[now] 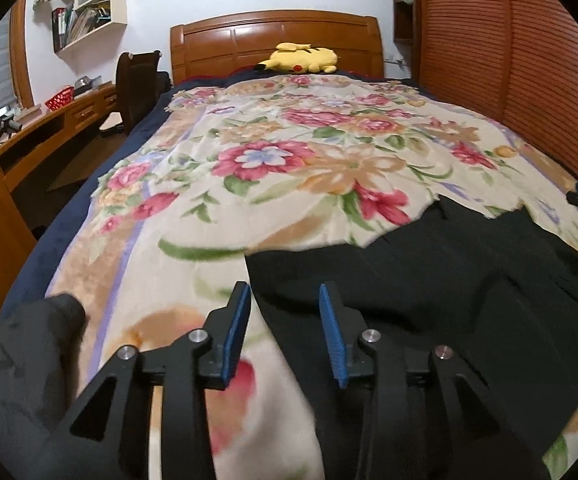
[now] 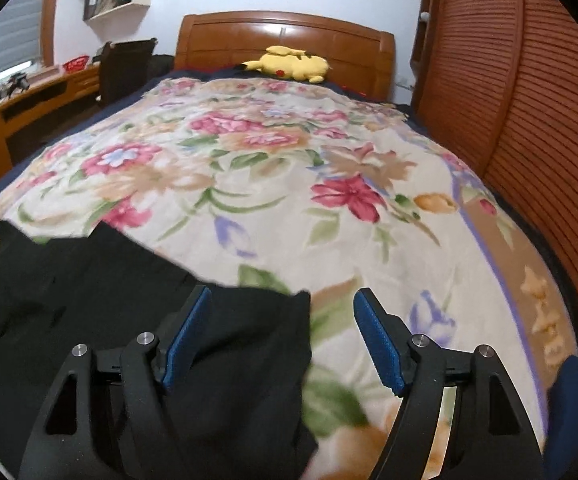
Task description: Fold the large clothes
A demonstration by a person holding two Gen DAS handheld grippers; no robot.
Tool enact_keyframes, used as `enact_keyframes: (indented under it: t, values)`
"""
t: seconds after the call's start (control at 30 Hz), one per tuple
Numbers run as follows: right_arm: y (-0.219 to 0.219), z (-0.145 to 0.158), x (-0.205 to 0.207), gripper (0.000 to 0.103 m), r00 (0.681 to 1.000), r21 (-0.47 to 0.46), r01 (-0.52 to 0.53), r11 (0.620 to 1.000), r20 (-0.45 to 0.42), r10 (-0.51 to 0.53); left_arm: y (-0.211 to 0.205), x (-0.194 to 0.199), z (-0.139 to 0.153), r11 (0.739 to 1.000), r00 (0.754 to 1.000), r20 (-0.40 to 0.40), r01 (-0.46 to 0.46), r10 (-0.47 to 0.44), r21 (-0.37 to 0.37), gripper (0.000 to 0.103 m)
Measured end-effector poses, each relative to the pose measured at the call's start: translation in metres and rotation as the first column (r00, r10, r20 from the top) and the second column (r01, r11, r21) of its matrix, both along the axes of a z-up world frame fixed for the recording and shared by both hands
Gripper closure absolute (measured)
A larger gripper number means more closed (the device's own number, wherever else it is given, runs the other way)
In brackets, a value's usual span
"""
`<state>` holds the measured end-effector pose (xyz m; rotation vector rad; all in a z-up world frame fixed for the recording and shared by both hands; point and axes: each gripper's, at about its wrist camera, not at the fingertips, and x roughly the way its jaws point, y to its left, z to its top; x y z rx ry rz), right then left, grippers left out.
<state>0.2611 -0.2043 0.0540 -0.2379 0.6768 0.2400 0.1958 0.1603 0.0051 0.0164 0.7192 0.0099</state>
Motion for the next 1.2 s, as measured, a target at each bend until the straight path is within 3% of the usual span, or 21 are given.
enact_keyframes:
  t: [0.2,0.53,0.77,1.2]
  values:
    - [0.000,-0.009,-0.061,0.028,0.996,0.008,-0.079,0.997,-0.028,0.079,-0.020,-0.056,-0.005,0.998,0.999,-0.006,0.051,-0.051,0.027,0.053]
    - [-0.017,-0.036,-0.142,0.028,0.991,0.009,-0.129,0.992,-0.044,0.129,-0.042,-0.124,-0.019,0.998,0.999,0.004,0.046,-0.046,-0.037,0.051]
    - [-0.032,-0.052,-0.156,0.028,0.997,0.046,-0.067,0.997,-0.041,0.069,-0.042,-0.141,-0.035,0.996,1.000,0.011,0.001,0.000,-0.091,0.051]
    - [-0.035,-0.075,-0.171,0.027,1.000,0.054,-0.018,0.998,0.016,0.017,-0.038,-0.148,-0.061,0.998,1.000,-0.003,-0.003,0.003,-0.070,0.051]
